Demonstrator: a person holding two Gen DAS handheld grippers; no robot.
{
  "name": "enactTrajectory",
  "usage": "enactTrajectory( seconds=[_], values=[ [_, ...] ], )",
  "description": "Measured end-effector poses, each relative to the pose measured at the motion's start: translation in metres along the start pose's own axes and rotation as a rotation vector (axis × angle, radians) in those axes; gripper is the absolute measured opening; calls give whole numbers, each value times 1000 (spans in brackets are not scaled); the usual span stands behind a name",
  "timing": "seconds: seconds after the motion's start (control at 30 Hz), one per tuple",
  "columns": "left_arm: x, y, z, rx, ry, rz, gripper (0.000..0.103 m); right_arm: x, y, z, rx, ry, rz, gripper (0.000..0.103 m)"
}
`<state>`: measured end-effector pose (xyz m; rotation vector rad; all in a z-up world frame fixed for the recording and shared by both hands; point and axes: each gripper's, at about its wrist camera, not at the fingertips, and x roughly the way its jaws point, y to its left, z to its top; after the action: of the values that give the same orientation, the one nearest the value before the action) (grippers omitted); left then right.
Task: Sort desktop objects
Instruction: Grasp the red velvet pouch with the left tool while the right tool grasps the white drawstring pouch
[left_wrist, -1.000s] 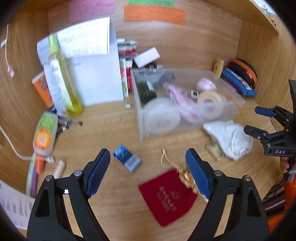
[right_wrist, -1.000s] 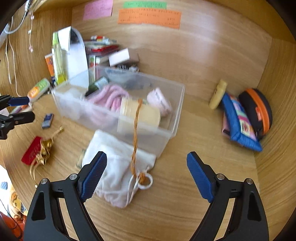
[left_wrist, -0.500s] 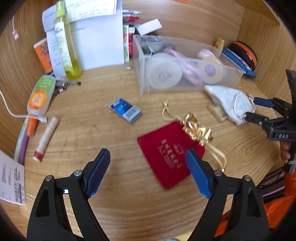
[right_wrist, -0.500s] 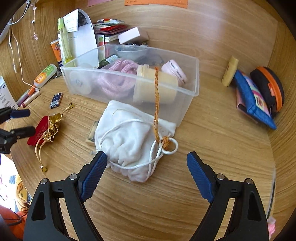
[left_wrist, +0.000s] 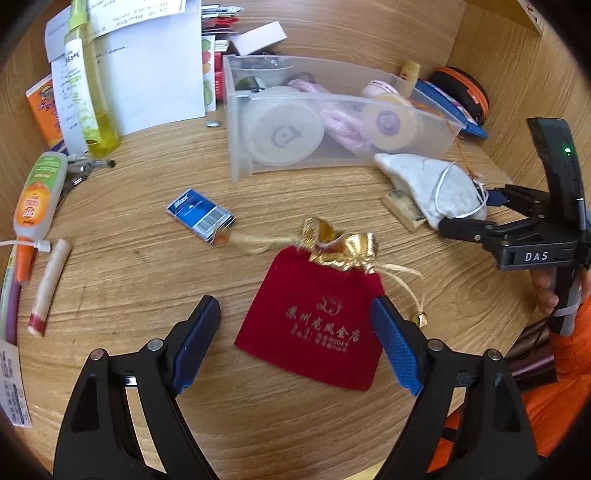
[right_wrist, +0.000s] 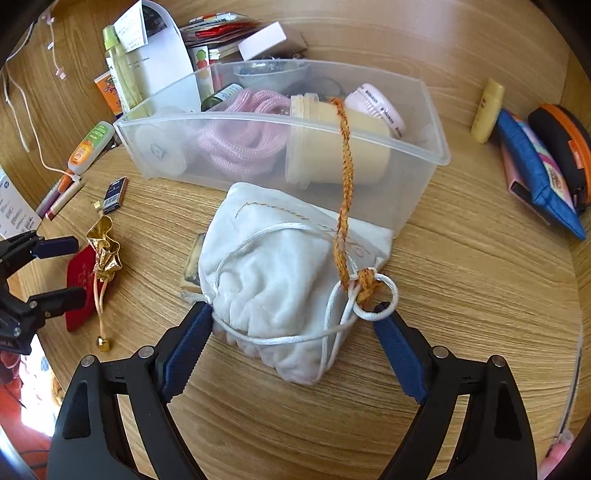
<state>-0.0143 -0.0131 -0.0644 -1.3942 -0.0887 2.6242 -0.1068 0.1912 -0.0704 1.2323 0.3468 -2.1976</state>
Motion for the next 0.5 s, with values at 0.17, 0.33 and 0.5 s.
enactTrajectory(
  seconds=[0.17, 0.33, 0.5],
  values=[
    [3, -1, 3, -5, 20, -71, 84, 4, 3, 6, 4, 13, 22, 87],
    [6, -7, 7, 24, 18, -54, 87, 11, 13, 12, -29, 12, -4, 93],
    [18, -23, 9, 108, 21, 33, 96, 18, 17, 14, -64, 0, -32, 98]
  ],
)
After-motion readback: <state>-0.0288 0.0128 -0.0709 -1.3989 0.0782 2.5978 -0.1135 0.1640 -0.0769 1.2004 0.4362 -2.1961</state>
